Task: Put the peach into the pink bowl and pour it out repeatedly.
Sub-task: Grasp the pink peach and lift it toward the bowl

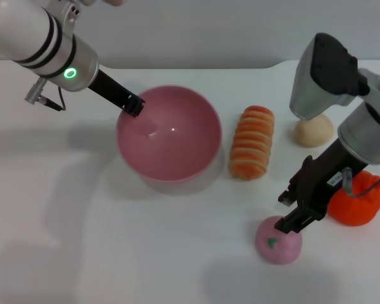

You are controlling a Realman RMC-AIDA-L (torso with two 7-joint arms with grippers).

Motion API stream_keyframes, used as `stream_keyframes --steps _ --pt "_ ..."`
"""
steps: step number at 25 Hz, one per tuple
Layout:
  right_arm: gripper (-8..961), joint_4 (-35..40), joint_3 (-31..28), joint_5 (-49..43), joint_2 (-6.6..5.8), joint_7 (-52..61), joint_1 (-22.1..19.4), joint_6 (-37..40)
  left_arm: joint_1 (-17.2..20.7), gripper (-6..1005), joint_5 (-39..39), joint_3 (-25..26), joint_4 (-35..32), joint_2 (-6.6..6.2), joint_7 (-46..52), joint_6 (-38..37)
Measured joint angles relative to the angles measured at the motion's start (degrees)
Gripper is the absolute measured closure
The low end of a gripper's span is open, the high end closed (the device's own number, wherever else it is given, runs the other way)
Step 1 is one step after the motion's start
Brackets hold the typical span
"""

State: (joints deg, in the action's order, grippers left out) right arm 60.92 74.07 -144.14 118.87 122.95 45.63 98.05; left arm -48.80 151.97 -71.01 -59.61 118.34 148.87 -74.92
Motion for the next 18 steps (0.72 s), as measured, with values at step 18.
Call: stream_keyframes --steps 18 --pt "430 -7.2 5.3 -0.2 0.11 0.3 -0.3 -6.2 -1.2 953 -0.8 -0.9 -0.1 0.05 0.0 0.9"
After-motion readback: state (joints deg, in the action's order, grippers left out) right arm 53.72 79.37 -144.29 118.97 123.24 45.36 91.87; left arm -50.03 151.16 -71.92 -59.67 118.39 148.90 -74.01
